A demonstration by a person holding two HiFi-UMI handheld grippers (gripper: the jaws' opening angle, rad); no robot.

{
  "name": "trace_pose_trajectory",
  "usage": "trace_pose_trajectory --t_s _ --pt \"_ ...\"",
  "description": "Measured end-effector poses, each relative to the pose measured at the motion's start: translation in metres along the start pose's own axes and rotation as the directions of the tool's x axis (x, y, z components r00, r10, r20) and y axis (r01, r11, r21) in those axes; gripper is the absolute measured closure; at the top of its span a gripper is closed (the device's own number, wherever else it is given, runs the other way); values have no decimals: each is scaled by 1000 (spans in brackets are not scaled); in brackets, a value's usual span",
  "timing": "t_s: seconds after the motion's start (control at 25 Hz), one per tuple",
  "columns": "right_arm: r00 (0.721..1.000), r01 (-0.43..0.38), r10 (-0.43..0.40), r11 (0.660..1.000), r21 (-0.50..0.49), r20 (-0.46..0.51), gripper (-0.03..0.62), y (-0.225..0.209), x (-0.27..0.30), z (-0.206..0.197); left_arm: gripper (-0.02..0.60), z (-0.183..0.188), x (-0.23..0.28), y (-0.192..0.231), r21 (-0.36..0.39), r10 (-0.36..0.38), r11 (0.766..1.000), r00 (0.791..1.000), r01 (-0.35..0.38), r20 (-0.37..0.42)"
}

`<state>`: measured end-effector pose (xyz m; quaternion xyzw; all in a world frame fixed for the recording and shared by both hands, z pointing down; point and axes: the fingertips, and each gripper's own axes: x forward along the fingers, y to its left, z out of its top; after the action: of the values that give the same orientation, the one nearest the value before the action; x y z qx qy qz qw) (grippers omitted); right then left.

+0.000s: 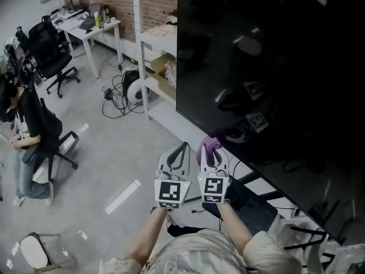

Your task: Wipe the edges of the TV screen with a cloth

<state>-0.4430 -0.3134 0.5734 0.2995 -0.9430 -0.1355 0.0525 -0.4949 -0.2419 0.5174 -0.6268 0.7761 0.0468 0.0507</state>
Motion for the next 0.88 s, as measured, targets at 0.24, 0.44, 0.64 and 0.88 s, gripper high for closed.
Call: trace_pose_trajectory --t_s 0.24,0.44,0.64,0.88 --pt "999 -33 34 997 65 -8 531 23 34 10 566 -14 14 54 -32 82 996 995 -84 -56" --pt "997 -73 70 995 63 40 531 38 61 21 566 -3 27 82 35 103 994 993 -101 -53" --pt "995 -95 93 994 47 46 531 54 81 23 566 -5 33 95 55 94 994 994 -91 -55" --pt "999 -39 39 999 27 16 531 65 104 20 566 -2 38 123 31 34 999 999 -32 -34"
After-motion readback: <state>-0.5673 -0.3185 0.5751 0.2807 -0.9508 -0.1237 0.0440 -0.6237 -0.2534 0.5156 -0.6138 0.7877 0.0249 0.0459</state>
